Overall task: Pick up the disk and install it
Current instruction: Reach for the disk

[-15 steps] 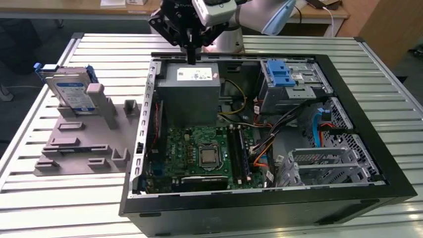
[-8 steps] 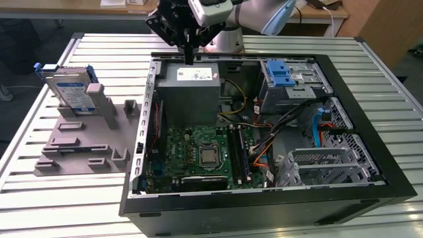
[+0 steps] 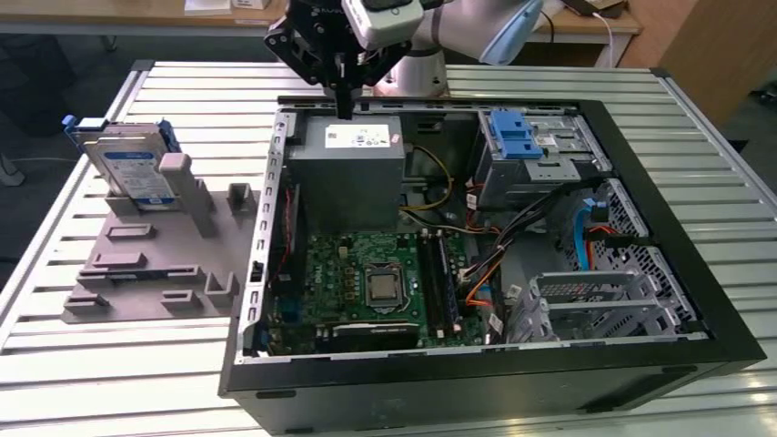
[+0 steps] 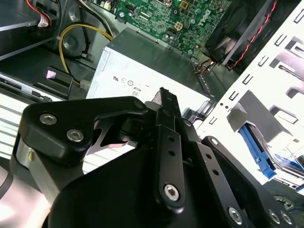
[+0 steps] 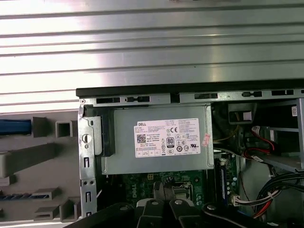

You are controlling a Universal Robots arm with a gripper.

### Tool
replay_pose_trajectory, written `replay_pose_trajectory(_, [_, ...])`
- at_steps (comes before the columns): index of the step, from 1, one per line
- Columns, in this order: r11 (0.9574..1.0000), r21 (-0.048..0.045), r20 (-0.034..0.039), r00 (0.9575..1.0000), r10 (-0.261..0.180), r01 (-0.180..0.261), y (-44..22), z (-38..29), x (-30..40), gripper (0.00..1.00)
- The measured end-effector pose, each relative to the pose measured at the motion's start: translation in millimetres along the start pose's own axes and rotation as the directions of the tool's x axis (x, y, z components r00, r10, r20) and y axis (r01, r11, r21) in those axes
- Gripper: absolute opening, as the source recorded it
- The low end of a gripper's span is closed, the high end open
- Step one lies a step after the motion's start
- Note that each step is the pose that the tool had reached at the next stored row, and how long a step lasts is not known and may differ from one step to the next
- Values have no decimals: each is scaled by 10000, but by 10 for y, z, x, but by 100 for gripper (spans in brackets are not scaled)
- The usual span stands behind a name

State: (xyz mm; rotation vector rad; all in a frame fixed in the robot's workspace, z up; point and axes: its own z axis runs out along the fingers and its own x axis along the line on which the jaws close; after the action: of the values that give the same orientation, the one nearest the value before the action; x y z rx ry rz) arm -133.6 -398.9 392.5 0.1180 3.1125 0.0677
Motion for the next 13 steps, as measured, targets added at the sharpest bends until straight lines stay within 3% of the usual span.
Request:
replay_pose_trajectory(6, [10000,0,0,10000,-1,1,1,0,68,11])
replay_pose_trajectory(8, [10000,1,-1,10000,-3,3,32,1,104,11])
replay_pose_trajectory(10, [10000,1,0,10000,0,0,82,4,155,11])
replay_pose_trajectory(13, [10000,0,0,10000,1,-1,96,5,277,11])
